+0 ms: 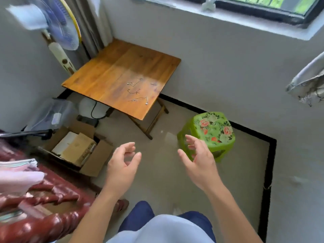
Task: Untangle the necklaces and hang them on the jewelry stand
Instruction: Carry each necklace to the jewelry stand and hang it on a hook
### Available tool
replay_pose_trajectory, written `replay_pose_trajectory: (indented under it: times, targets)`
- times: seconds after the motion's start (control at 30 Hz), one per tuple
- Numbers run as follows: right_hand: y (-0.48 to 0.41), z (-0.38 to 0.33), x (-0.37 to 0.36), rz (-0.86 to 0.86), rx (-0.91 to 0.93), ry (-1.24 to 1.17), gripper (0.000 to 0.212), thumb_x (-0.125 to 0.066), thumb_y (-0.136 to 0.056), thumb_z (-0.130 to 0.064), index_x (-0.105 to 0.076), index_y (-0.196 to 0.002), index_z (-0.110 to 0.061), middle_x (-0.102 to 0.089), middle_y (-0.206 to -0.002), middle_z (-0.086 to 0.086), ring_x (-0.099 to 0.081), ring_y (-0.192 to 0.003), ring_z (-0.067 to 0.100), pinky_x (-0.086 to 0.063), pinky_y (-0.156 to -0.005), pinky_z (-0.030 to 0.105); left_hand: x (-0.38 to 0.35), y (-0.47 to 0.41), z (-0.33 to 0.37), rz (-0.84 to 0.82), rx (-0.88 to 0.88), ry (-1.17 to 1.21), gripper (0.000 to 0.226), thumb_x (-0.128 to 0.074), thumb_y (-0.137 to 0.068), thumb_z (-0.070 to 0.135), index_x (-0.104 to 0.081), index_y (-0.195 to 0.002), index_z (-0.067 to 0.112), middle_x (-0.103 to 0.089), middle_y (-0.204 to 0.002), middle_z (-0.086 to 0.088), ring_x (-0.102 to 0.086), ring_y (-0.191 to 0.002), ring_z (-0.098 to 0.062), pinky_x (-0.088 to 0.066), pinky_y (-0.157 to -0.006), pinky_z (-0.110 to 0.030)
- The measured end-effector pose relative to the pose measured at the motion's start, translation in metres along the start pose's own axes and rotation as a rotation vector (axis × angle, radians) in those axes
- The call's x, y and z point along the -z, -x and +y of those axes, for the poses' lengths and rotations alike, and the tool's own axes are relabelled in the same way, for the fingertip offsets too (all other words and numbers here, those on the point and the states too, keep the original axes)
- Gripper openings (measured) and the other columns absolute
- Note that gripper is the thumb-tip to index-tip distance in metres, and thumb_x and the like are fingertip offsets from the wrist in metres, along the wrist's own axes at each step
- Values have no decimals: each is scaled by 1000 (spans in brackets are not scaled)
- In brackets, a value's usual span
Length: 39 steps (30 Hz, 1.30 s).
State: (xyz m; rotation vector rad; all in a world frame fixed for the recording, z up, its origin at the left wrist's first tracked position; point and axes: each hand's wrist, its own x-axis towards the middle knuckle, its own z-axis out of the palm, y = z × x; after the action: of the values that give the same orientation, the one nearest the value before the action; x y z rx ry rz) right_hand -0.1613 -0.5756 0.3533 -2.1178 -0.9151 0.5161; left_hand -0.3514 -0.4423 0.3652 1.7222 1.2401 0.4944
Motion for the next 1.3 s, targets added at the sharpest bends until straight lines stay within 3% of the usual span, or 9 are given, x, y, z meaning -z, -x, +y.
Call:
replay_pose_trajectory:
  times: [0.2, 0.3, 0.47, 0.6, 0.73, 0.87, 1.07, 1.2, 1.3]
  targets:
    - [-154, -28, -48, -140, 106, 91, 49, -64, -94, -36, -50, -140, -27, -54, -122, -11, -55, -111, 1, -50, -94, 29, 9, -126, -19, 123, 123, 58, 29, -65, -91, 23, -58, -118, 29, -62, -112, 11, -58, -100, 5, -42, -71, -7]
    - [-226, -36, -81, -187, 98, 153, 48, -64, -94, -35, -49, -139, -27, -54, -121, -10, -55, -112, 3, -51, -93, 31, 11, -202, -27, 91, 186, 68, 27, -64, -91, 25, -58, -116, 33, -62, -112, 12, -59, -96, 3, -50, -79, -19]
    - [-342, -77, -99, -178, 103, 159, 48, -64, -94, -35, -51, -139, -24, -52, -120, -13, -56, -111, 4, -50, -94, 29, 27, -329, 5, 57, 153, 57, 27, -64, -91, 25, -59, -117, 30, -62, -111, 12, -57, -93, 10, -42, -67, -4]
    - [-418, -109, -104, -129, 112, 108, 42, -65, -95, -35, -53, -135, -28, -52, -115, -17, -56, -106, 2, -50, -92, 27, 42, -412, 37, 42, 110, 45, 27, -62, -93, 28, -57, -119, 31, -59, -113, 12, -57, -97, 7, -42, -66, -2]
    - [-487, -110, -121, -185, 116, 126, 41, -63, -96, -36, -53, -135, -29, -50, -118, -20, -52, -102, -6, -49, -92, 21, 35, -477, 39, 81, 107, 25, 27, -60, -94, 31, -56, -120, 33, -58, -113, 15, -54, -98, 11, -41, -68, -3]
    - [-554, -83, -154, -350, 129, 169, 43, -60, -97, -34, -52, -138, -24, -53, -125, -13, -51, -106, -5, -44, -82, 9, 4, -524, 14, 142, 252, 47, 30, -60, -94, 28, -55, -123, 29, -59, -116, 11, -56, -99, 6, -42, -72, -10]
    - [-648, -57, -198, -689, 209, 257, 43, -60, -97, -34, -52, -137, -24, -55, -129, -7, -58, -114, 10, -53, -90, 35, -42, -550, -10, 333, 592, 103, 37, -60, -94, 26, -53, -131, 25, -59, -117, 9, -56, -99, 5, -42, -74, -11]
    - [-693, -49, -228, -827, 307, 317, 43, -58, -98, -33, -51, -139, -23, -56, -132, -4, -59, -112, 13, -53, -87, 34, -69, -571, -23, 392, 730, 127, 48, -57, -95, 28, -45, -142, 22, -55, -127, 9, -54, -112, -7, -49, -95, -32]
    - [-707, -37, -253, -892, 361, 355, 42, -59, -97, -31, -52, -137, -21, -57, -130, -1, -60, -111, 16, -52, -84, 30, -85, -586, -42, 412, 773, 98, 50, -57, -95, 29, -45, -144, 20, -53, -132, 4, -52, -118, -10, -47, -100, -38]
